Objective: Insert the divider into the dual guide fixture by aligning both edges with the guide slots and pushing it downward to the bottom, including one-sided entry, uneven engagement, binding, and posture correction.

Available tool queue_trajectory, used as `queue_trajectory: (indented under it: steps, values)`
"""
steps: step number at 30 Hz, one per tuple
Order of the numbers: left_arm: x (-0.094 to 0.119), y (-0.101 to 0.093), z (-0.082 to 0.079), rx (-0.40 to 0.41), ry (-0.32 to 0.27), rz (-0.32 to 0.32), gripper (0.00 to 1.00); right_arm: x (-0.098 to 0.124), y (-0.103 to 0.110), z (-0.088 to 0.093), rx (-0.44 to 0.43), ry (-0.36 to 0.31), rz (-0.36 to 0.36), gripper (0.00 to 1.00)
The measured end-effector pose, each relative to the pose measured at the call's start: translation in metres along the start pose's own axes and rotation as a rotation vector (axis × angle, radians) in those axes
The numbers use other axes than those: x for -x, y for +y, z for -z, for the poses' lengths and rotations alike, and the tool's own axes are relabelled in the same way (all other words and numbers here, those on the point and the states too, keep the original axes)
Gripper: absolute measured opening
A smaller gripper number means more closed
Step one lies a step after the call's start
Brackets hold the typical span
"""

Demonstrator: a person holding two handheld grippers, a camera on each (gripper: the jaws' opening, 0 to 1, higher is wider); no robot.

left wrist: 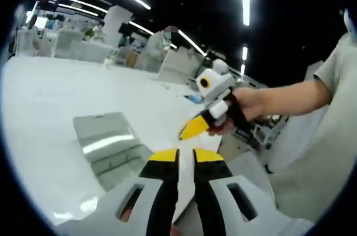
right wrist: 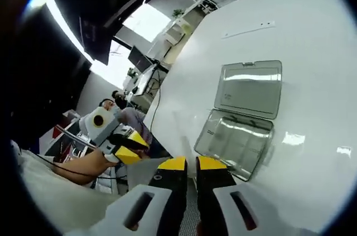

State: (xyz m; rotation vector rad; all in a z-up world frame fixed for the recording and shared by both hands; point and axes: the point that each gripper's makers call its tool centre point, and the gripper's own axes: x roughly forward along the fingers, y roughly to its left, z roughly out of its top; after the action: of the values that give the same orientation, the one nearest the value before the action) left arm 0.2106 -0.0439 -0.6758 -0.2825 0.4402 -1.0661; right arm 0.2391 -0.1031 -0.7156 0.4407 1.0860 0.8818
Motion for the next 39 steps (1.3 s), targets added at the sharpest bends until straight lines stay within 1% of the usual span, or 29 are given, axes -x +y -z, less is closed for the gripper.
queue_trajectory:
  steps: [4, 6, 8, 9, 10, 11, 12, 13, 14, 15, 17, 18, 19, 20, 22, 23, 27, 29, 31, 33, 36, 39]
  values:
    - [0.003, 0.005, 0.004, -0.013, 0.008, -0.026, 0.06, -0.004, -0.004, 0.0, -0.03, 0.018, 0.055, 0.0]
    - [0.005, 0.007, 0.006, -0.029, 0.018, -0.045, 0.06, -0.007, -0.004, 0.001, -0.001, 0.039, 0.071, 0.0]
    - [0.006, 0.009, 0.008, -0.038, 0.023, -0.054, 0.06, -0.01, -0.005, 0.0, -0.007, 0.044, 0.101, 0.0]
    - [0.006, 0.008, 0.008, -0.038, 0.024, -0.055, 0.06, -0.011, -0.006, 0.001, -0.016, 0.058, 0.116, 0.0]
    - [0.006, 0.008, 0.01, -0.039, 0.026, -0.057, 0.06, -0.012, -0.008, 0.001, -0.022, 0.062, 0.136, 0.0]
    - [0.007, 0.009, 0.01, -0.04, 0.026, -0.059, 0.06, -0.012, -0.01, 0.005, -0.012, 0.09, 0.16, 0.0]
    - [0.007, 0.009, 0.012, -0.038, 0.027, -0.061, 0.06, -0.014, -0.014, 0.005, -0.005, 0.095, 0.199, 0.0]
    - [0.008, 0.009, 0.012, -0.037, 0.027, -0.063, 0.06, -0.013, -0.018, 0.008, 0.014, 0.119, 0.228, 0.0]
    - [0.008, 0.009, 0.013, -0.037, 0.026, -0.065, 0.06, -0.016, -0.017, 0.009, -0.003, 0.123, 0.243, 0.0]
    - [0.009, 0.009, 0.014, -0.037, 0.027, -0.066, 0.06, -0.018, -0.016, 0.007, 0.001, 0.113, 0.235, 0.0]
    - [0.01, 0.01, 0.015, -0.041, 0.029, -0.07, 0.06, -0.017, -0.02, 0.013, -0.033, 0.148, 0.285, 0.0]
    - [0.01, 0.01, 0.015, -0.041, 0.029, -0.071, 0.06, -0.02, -0.023, 0.008, -0.002, 0.132, 0.297, 0.0]
    - [0.01, 0.01, 0.015, -0.043, 0.031, -0.072, 0.06, -0.022, -0.023, 0.009, -0.011, 0.141, 0.303, 0.0]
    - [0.01, 0.011, 0.016, -0.047, 0.034, -0.075, 0.06, -0.021, -0.027, 0.011, -0.021, 0.166, 0.336, 0.0]
    - [0.011, 0.012, 0.017, -0.058, 0.041, -0.081, 0.06, -0.024, -0.03, 0.01, -0.018, 0.17, 0.36, 0.0]
    - [0.011, 0.013, 0.017, -0.062, 0.042, -0.086, 0.06, -0.024, -0.032, 0.012, -0.036, 0.188, 0.381, 0.0]
    - [0.012, 0.018, 0.019, -0.089, 0.054, -0.113, 0.06, -0.03, -0.039, 0.008, -0.05, 0.2, 0.431, 0.0]
    - [0.013, 0.02, 0.019, -0.111, 0.059, -0.131, 0.07, -0.032, -0.042, 0.01, -0.049, 0.232, 0.457, 0.0]
    - [0.014, 0.021, 0.02, -0.106, 0.056, -0.132, 0.07, -0.036, -0.043, 0.009, -0.048, 0.238, 0.474, 0.0]
    - [0.015, 0.022, 0.02, -0.104, 0.054, -0.134, 0.07, -0.038, -0.045, 0.009, -0.069, 0.253, 0.487, 0.0]
    - [0.016, 0.022, 0.021, -0.102, 0.053, -0.135, 0.07, -0.041, -0.045, 0.01, -0.068, 0.266, 0.501, 0.0]
    - [0.018, 0.024, 0.023, -0.1, 0.054, -0.141, 0.07, -0.042, -0.049, 0.011, -0.075, 0.276, 0.533, 0.0]
